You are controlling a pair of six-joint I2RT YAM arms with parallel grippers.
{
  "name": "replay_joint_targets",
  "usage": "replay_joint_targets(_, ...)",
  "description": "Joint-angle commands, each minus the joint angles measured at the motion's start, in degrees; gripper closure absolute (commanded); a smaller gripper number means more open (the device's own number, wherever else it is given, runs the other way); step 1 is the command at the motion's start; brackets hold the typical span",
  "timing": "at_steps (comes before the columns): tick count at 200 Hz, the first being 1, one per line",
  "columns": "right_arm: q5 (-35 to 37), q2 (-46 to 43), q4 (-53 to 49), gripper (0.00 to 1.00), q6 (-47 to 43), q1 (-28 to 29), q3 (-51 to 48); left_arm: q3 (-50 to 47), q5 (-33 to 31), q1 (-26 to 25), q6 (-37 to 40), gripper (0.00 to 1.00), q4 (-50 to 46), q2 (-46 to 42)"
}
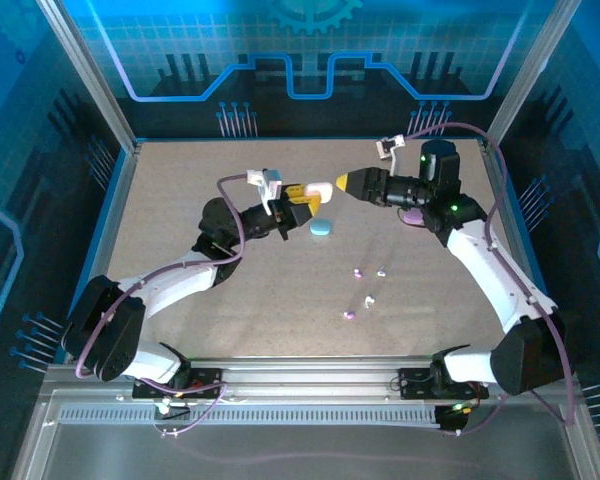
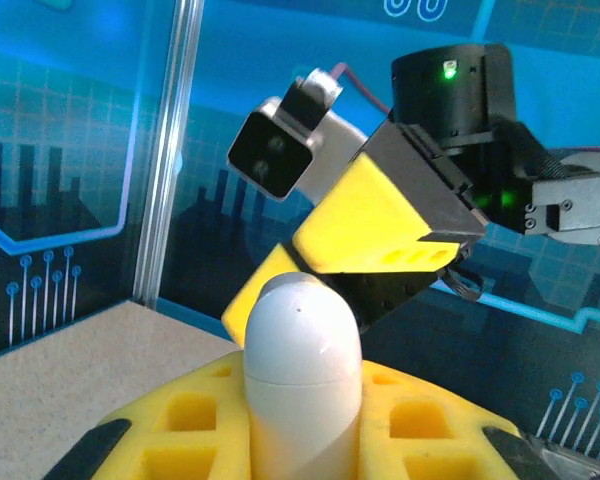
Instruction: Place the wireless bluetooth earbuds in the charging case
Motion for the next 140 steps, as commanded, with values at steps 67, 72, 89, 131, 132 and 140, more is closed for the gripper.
replay_joint_targets(67,0.32,-0.08,-4.09,0.35,1.85,4.67,3.74,-1.94,-4.96,-0.5,2.82,0.96,8.14,-0.39)
replay_joint_targets(72,0.33,-0.17,-4.91,0.35,0.27,4.77,3.95,-1.91,-4.93,-0.47,2.65,0.96,8.37,-0.4)
replay_joint_targets(89,0.57,0.04,-7.42,0.35,-1.78,4.9,4.68,-1.96,-4.59,-0.51,2.06,0.96,9.14,-0.22)
replay_joint_targets(131,0.98,1.37,-7.82,0.36,-1.99,5.17,6.03,-1.38,-1.31,-0.6,0.89,0.96,10.36,0.68)
replay_joint_targets(132,1.01,1.39,-7.78,0.36,-1.92,5.19,6.05,-1.4,-1.23,-0.58,0.89,0.96,10.35,0.72)
replay_joint_targets(140,0.94,1.47,-7.18,0.36,-1.57,5.25,6.23,-1.31,-0.37,-0.72,0.89,0.95,10.48,0.78)
